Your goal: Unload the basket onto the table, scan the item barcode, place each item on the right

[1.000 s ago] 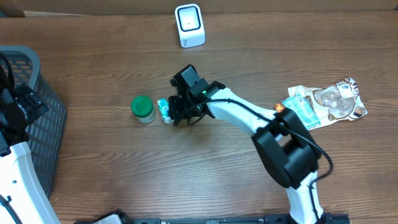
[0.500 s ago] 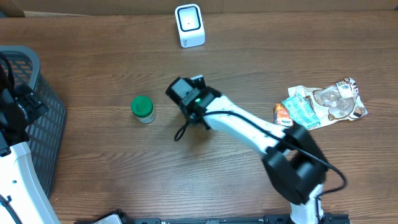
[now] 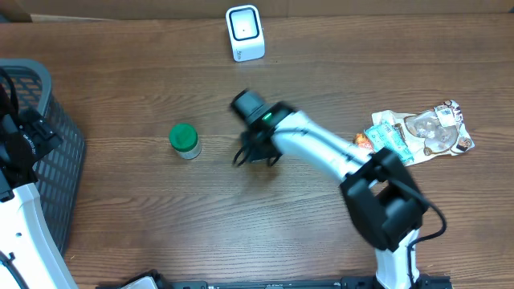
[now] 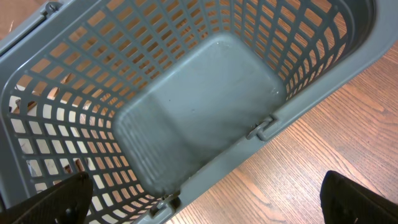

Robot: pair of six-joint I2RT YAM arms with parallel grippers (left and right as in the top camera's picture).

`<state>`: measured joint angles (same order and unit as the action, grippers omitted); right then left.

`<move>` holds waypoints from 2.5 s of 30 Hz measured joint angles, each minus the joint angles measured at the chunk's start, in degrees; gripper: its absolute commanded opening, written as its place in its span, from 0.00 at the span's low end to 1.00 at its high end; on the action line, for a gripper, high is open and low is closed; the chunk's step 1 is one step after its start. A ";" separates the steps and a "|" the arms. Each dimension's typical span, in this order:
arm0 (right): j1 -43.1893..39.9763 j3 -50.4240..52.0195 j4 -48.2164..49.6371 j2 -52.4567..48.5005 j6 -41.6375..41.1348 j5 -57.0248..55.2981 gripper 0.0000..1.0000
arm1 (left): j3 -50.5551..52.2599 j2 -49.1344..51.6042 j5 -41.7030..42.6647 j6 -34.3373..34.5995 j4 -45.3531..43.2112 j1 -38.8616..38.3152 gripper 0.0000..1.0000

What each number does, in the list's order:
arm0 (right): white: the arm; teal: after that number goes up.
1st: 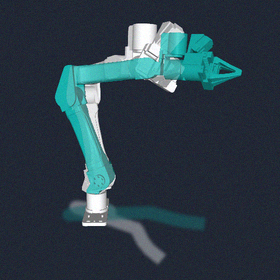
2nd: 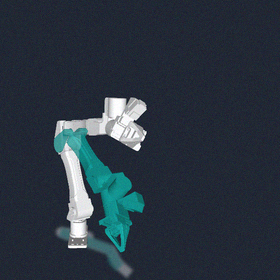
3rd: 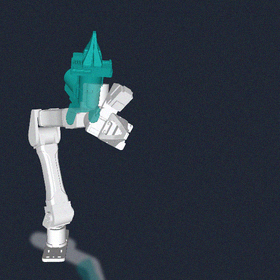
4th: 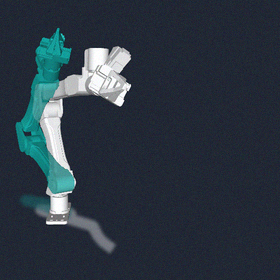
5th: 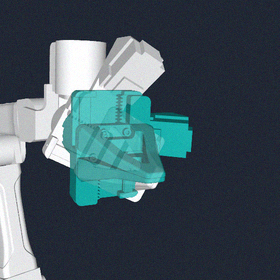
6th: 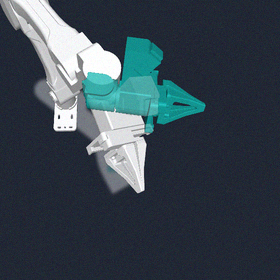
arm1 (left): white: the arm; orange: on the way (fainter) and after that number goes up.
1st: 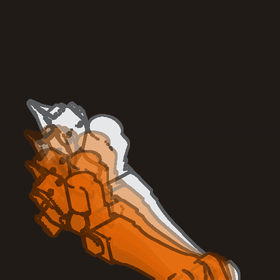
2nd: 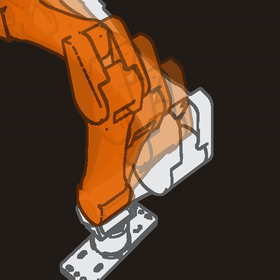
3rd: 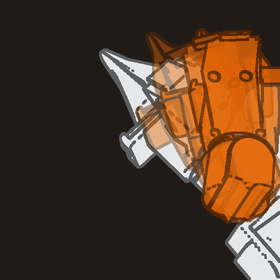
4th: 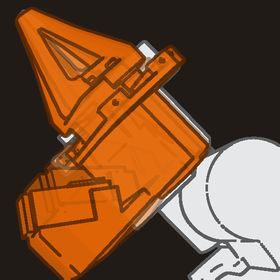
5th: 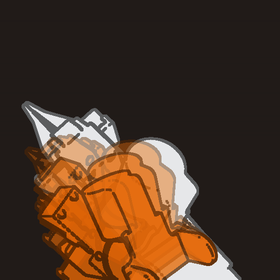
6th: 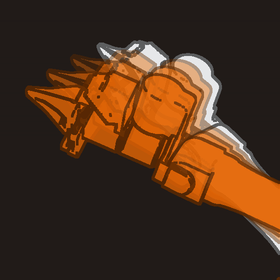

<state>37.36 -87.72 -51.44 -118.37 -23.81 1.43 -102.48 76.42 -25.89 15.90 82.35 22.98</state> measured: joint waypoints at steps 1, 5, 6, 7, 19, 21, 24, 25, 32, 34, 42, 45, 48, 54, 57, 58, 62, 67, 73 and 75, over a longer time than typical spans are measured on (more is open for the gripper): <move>-2.32 -0.02 -0.39 0.00 -0.28 2.23 0.27 | 0.00 0.00 0.00 0.02 0.00 0.00 0.99; -8.85 -0.04 -2.27 0.02 -0.15 8.20 0.28 | 0.00 0.00 0.00 0.00 0.00 0.00 1.00; -9.33 -0.04 -2.62 0.02 -0.13 9.05 0.28 | 0.00 0.00 0.00 0.02 0.00 0.00 1.00; -9.42 -0.02 -2.73 0.02 -0.13 9.94 0.28 | 0.00 0.00 0.00 0.00 0.00 0.00 1.00; -7.72 4.74 3.30 0.17 -0.13 17.86 0.35 | 0.00 0.00 0.00 0.02 0.00 0.00 1.00; -7.72 5.90 5.73 0.24 -0.13 18.10 0.35 | 0.00 0.00 0.00 0.02 0.00 0.00 1.00; -7.72 8.17 8.66 0.24 -0.15 18.34 0.28 | 0.00 0.00 0.00 0.00 0.00 0.00 1.00; -7.72 8.59 9.14 0.24 -0.17 18.58 0.19 | 0.00 0.00 0.00 0.02 0.00 0.00 1.00; -7.76 9.20 9.75 0.87 -1.01 19.96 0.04 | 0.00 0.00 0.00 0.00 0.00 0.00 1.00; -8.11 9.20 8.96 0.87 -0.98 22.03 0.04 | 0.00 0.00 0.00 0.02 0.00 0.00 1.00; -16.06 9.20 12.02 1.60 3.19 52.37 0.04 | 0.00 0.00 0.00 0.02 0.00 0.00 1.00; -20.79 9.31 19.50 2.58 2.82 72.59 0.04 | 0.00 0.00 0.02 0.02 -0.02 0.00 1.00; -21.77 9.29 23.37 2.82 -1.22 79.30 0.04 | 0.00 0.00 0.00 0.02 0.00 0.00 1.00; -22.34 9.33 34.34 2.93 -17.35 85.61 0.04 | 0.00 0.00 0.00 0.02 -0.02 0.00 1.00; -22.36 9.07 42.10 3.02 -27.41 86.49 0.04 | 0.00 0.00 0.00 0.00 -0.02 0.00 0.99; -22.36 9.11 43.65 3.06 -29.55 86.62 0.04 | 0.00 0.00 0.00 0.02 0.00 0.00 1.00; -22.36 9.07 51.52 3.32 -37.73 86.60 0.04 | 0.00 0.00 0.00 0.02 -0.02 0.00 1.00; -22.36 9.07 59.93 4.28 -44.54 86.60 0.04 | 0.00 0.00 0.00 0.02 -0.02 0.00 1.00; -22.10 9.07 62.01 4.72 -43.60 86.53 0.04 | 0.00 0.00 0.00 0.02 0.00 0.00 1.00; -21.79 9.07 60.33 4.76 -40.81 85.64 0.04 | 0.00 0.00 0.00 0.02 0.00 0.00 1.00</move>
<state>15.57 -78.65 8.88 -113.60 -64.62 87.07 -102.48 76.42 -25.89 15.92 82.35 22.98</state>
